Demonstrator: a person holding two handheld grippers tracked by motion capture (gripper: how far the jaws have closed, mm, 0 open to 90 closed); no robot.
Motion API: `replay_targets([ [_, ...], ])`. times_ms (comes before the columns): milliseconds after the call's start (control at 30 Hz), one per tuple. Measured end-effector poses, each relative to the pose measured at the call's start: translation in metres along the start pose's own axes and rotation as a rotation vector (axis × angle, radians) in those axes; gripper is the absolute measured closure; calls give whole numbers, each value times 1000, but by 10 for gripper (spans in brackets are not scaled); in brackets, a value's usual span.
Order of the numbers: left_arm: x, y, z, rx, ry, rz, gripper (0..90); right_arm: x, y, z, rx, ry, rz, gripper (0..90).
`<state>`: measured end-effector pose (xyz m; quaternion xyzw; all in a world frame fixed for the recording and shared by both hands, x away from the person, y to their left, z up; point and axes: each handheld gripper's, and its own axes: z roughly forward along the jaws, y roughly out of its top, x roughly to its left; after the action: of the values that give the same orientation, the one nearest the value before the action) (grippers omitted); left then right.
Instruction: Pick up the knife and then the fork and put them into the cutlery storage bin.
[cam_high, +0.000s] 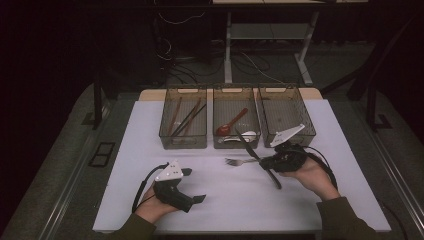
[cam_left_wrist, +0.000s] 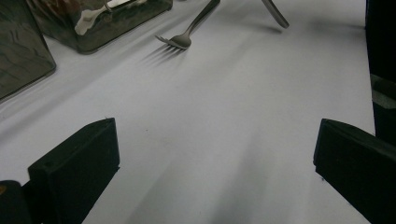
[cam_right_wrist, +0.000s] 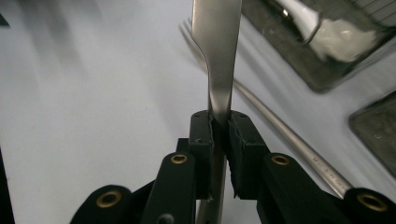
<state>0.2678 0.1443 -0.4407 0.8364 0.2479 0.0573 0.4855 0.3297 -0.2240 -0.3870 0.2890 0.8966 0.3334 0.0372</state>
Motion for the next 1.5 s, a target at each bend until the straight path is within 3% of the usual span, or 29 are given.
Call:
replay_targets([
  [433,5,-3,-9,2,30,2,0,-15,-6,-24,-164,-66,62,798],
  [733,3,-3,-8,6,20,10,0,-26,-9,-39,-245,-96,101,798],
  [1033,3,-2,-7,4,19,11,0,-38,-5,-58,-323,-165,125,799],
  [1500,2,-2,-6,9,16,12,0,-74,8,-84,-401,-283,168,799],
])
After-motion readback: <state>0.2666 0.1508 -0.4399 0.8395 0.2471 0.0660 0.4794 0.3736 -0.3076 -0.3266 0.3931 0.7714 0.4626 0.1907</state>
